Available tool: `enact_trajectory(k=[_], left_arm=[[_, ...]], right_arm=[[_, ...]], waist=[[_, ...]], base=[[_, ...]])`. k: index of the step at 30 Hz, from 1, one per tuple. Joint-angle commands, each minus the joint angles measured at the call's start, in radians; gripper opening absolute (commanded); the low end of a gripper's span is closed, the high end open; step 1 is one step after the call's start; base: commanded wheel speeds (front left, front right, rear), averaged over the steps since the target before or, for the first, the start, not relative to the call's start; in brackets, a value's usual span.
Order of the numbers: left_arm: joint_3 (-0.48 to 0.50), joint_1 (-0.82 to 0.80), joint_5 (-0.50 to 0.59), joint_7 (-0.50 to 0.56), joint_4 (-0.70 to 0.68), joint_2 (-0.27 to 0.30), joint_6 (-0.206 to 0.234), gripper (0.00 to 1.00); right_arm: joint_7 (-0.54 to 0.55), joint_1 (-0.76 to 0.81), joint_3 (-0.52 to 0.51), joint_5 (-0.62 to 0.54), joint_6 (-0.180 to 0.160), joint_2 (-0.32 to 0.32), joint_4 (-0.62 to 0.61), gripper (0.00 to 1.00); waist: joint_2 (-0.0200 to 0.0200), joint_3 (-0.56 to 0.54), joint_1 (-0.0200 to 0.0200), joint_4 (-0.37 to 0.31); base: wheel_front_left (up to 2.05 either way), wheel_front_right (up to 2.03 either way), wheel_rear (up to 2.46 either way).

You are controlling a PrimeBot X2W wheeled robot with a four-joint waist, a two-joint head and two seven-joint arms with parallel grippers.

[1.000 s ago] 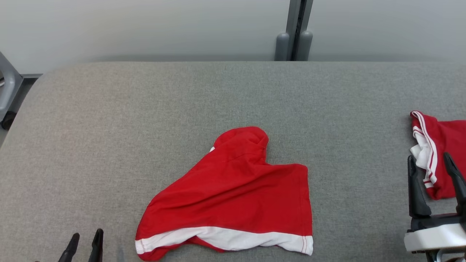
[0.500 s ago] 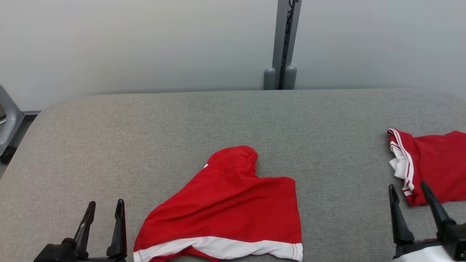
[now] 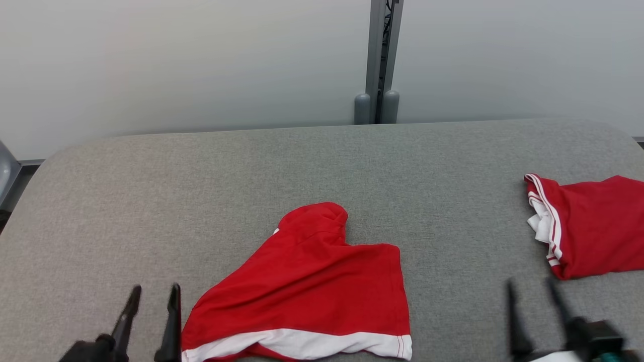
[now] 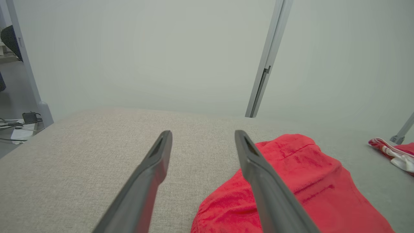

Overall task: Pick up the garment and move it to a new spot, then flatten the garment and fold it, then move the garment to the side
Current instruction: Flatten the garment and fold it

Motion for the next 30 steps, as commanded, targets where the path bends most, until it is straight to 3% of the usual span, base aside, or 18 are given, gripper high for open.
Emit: enact_trajectory(k=[1,4,5,10,13,22,30], left_arm=[[-0.025,0.02,-0.02,0.0,0.028,0.024,-0.001,1.0],[-0.044,0.037,-0.056,0.041,0.056,0.062,-0.001,1.0],[-0.044,0.037,-0.056,0.041,0.056,0.062,-0.001,1.0],[-0.116,0.077,-0.142,0.274,-0.015,0.145,-0.001,1.0],[-0.135,0.109,-0.198,0.383,-0.113,0.173,-0.001,1.0],[-0.15,0.111,-0.259,0.449,-0.173,0.185,0.0,1.0],[-0.161,0.103,-0.289,0.493,-0.176,0.195,0.001,1.0]], right_arm=[[0.004,0.008,0.091,0.048,0.001,0.001,0.058,1.0],[0.109,-0.017,0.235,0.084,0.001,-0.003,0.104,1.0],[0.109,-0.017,0.235,0.084,0.001,-0.003,0.104,1.0],[0.29,-0.018,0.36,0.103,0.0,-0.02,0.069,1.0],[0.38,0.004,0.38,0.082,0.0,-0.023,0.025,1.0],[0.483,0.04,0.393,0.059,0.0,-0.014,-0.076,1.0],[0.5,0.027,0.387,0.056,0.0,-0.009,-0.1,1.0]], waist=[[-0.0001,-0.003,0.0,0.0],[-0.0001,0.0,0.0,0.007],[-0.0001,0.0,0.0,0.007],[-0.0001,0.032,0.0,0.028],[-0.0001,0.077,0.0,0.046],[-0.0001,0.142,0.0,0.044],[-0.0001,0.168,0.0,0.038]], base=[[0.0,0.0,0.0],[0.0,0.0,0.0],[0.0,0.0,0.0],[0.0,0.0,0.0],[0.0,0.0,0.0],[0.0,0.0,0.0],[0.0,0.0,0.0]])
